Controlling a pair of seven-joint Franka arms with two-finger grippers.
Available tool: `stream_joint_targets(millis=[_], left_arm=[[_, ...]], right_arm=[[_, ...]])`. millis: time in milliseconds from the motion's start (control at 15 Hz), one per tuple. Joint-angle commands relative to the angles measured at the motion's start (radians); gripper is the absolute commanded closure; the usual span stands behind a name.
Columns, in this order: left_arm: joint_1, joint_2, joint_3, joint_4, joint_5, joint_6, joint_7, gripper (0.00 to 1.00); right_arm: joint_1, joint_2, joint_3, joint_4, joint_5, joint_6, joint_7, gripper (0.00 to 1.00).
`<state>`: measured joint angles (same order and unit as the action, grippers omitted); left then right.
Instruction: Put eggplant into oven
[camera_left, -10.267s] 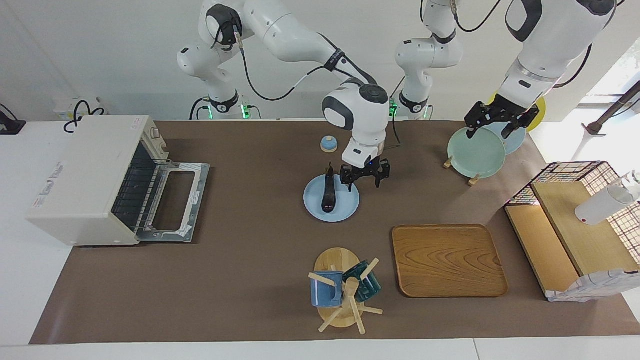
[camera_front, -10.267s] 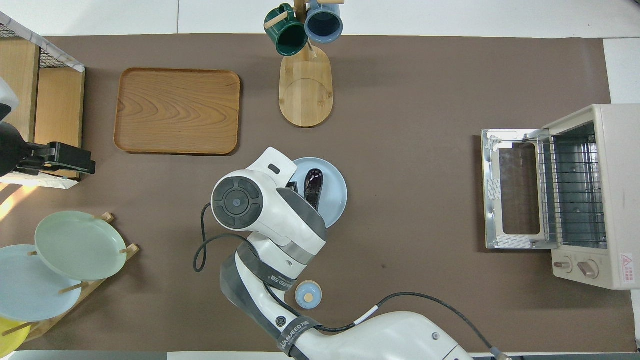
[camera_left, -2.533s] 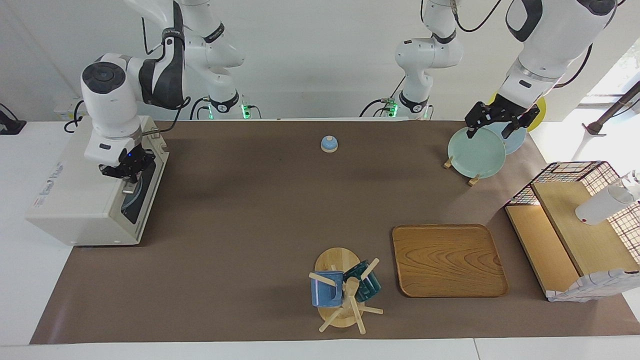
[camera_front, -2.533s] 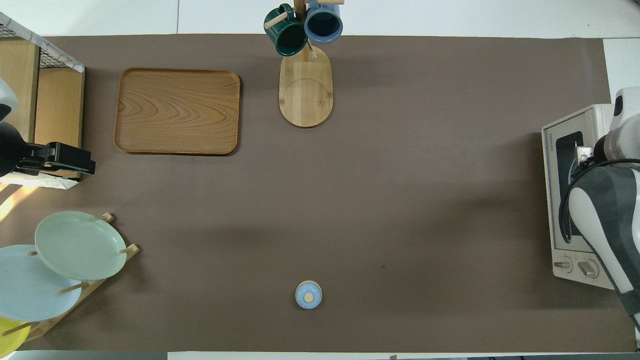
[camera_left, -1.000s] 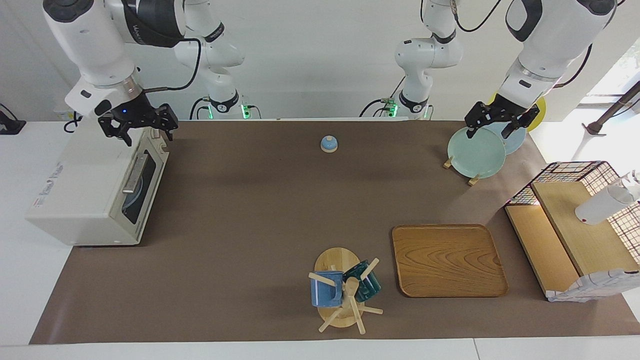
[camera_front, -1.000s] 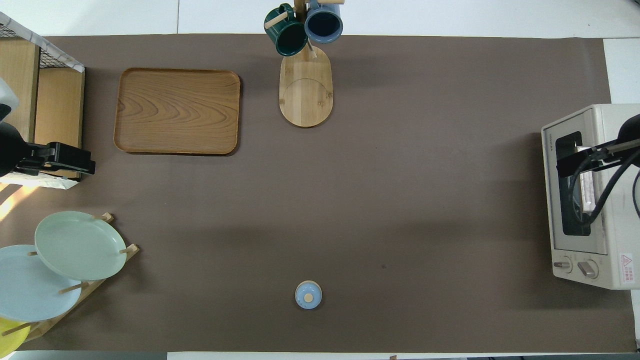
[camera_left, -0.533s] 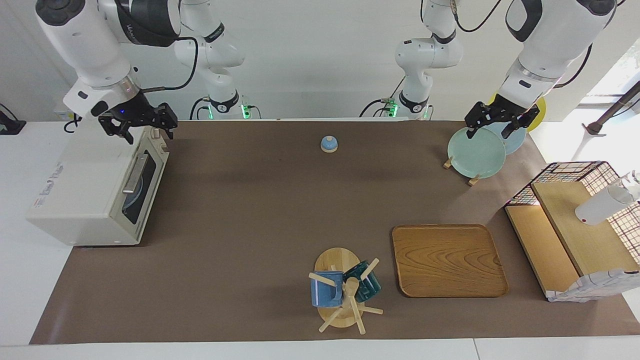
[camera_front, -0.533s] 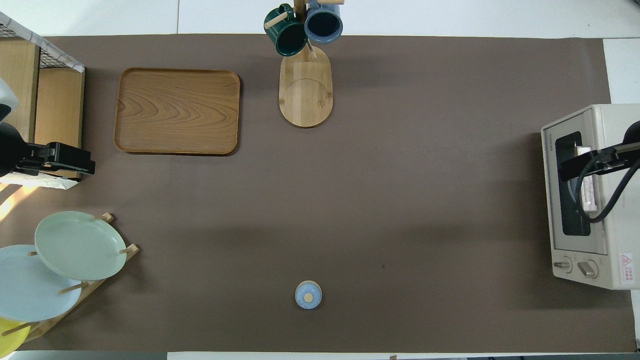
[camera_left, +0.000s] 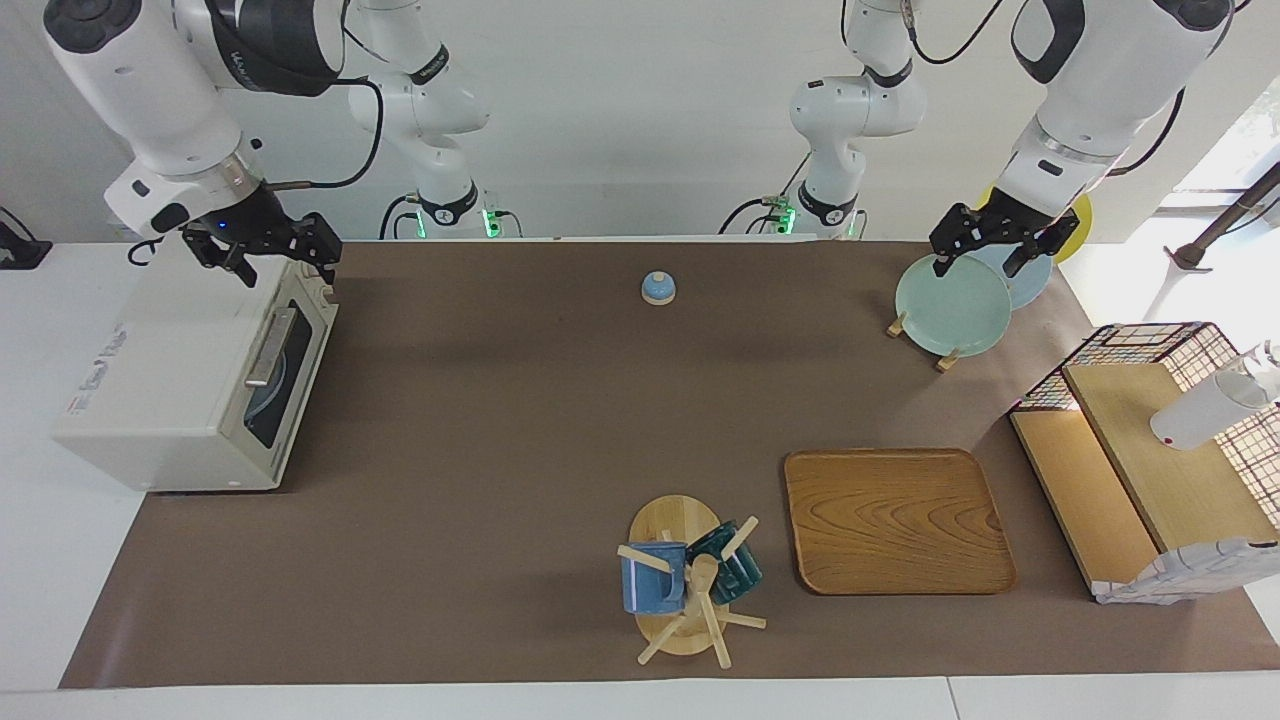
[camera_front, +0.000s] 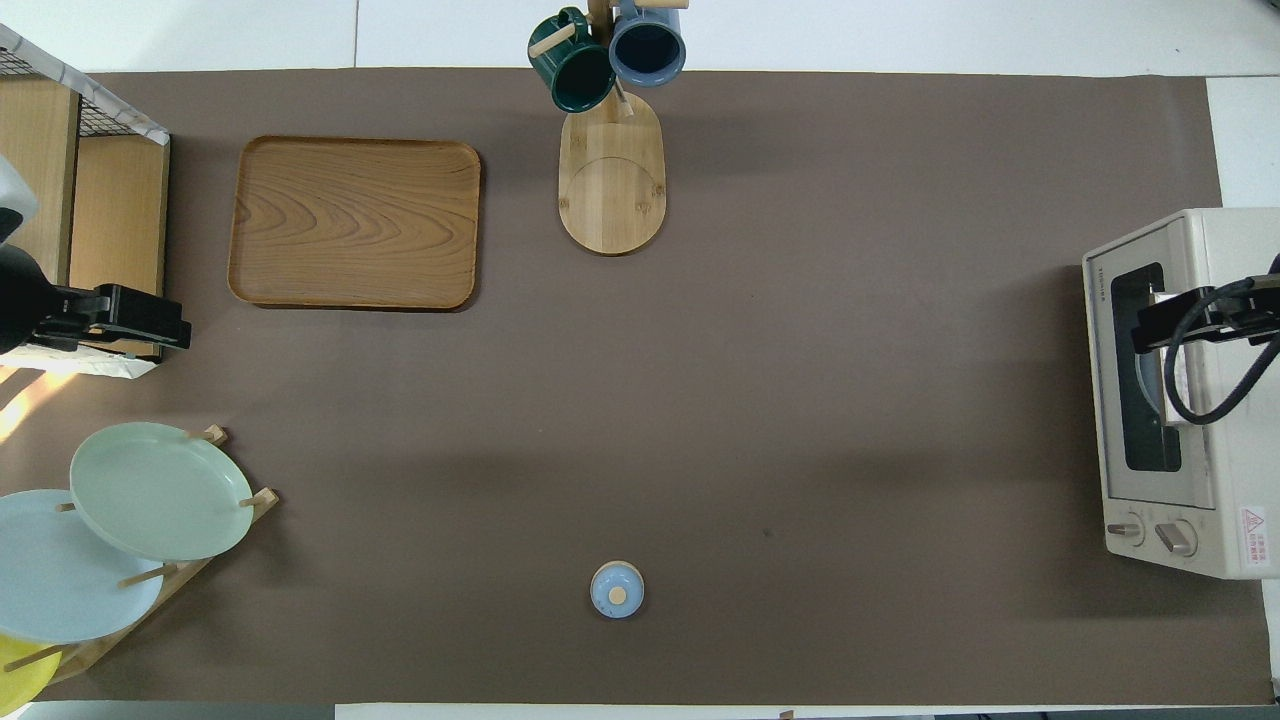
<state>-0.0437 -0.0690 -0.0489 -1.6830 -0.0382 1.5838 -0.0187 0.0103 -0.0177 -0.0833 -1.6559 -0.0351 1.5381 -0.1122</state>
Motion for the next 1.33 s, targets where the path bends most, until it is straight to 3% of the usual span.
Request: stream_joint_targets(millis=[0, 1267], left_arm=[[0.010, -0.011, -0.006, -0.006, 0.017, -0.004, 0.013, 0.00], [0.010, -0.011, -0.006, -0.006, 0.017, -0.004, 0.011, 0.00]], right_arm=[[0.005, -0.010, 0.002, 0.004, 0.014, 0.010, 0.003, 0.00], [0.005, -0.018, 0.028, 0.010, 0.020, 0.007, 0.011, 0.00]])
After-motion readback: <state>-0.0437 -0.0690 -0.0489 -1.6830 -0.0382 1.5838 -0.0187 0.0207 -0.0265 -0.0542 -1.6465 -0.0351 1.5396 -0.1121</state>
